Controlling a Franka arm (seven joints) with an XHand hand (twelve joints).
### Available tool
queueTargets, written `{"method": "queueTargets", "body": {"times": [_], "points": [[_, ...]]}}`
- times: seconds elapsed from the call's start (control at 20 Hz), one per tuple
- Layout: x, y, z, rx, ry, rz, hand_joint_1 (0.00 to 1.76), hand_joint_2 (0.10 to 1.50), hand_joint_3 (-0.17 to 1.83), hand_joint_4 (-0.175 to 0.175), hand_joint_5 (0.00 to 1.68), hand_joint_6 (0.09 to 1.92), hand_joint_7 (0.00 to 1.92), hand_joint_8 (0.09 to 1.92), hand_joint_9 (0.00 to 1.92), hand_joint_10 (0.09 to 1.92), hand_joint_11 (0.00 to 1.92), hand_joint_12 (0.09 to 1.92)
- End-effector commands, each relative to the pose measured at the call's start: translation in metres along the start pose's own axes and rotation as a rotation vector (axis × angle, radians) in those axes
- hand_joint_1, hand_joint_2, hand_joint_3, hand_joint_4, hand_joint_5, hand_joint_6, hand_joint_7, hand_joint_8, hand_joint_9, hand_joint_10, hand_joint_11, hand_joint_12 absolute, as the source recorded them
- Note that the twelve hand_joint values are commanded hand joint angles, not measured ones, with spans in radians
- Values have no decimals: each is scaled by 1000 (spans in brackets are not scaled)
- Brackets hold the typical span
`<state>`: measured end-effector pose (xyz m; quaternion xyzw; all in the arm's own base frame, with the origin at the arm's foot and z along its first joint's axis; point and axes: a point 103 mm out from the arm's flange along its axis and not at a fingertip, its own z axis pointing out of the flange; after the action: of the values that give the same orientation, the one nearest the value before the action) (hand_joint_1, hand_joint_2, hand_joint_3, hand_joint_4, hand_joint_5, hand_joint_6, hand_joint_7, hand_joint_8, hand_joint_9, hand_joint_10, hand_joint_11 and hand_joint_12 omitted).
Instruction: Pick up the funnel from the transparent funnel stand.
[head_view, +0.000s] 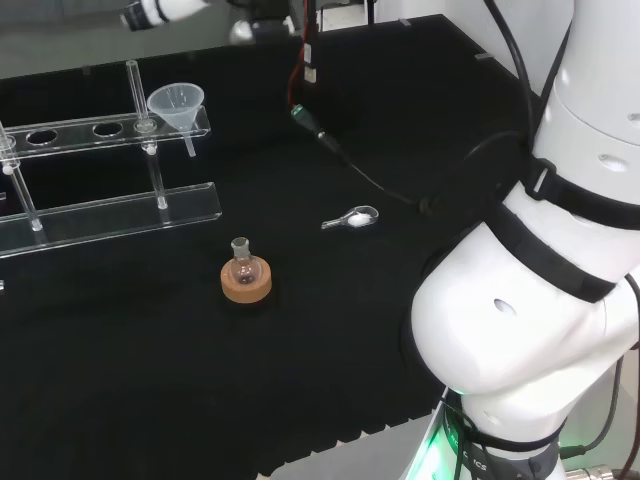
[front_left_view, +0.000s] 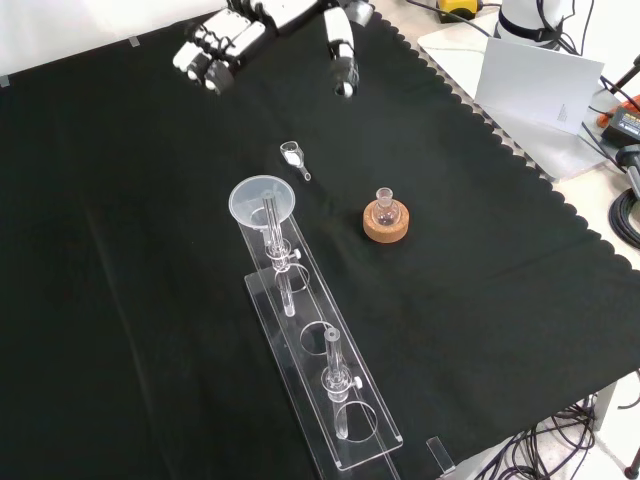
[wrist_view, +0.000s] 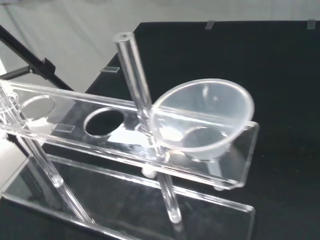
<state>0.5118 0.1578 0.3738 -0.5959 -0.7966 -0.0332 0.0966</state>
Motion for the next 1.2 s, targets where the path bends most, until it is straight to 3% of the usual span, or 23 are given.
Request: {"method": "queueTargets", "body": {"times": [0.05,0.25,0.4,0.85,1.2], "points": [[35,12,37,-43,-8,64,291,655,100,69,0,87,0,87,0,87,0,87],[36,13,42,-150,-29,142,310,663,98,57,0,87,0,87,0,87,0,87],[35,11,45,-188,-30,189,320,668,97,45,0,87,0,87,0,87,0,87],[27,19,67,-142,-45,249,329,676,95,32,0,87,0,87,0,87,0,87],[34,33,83,-74,-54,197,328,681,94,30,0,87,0,87,0,87,0,87]]}}
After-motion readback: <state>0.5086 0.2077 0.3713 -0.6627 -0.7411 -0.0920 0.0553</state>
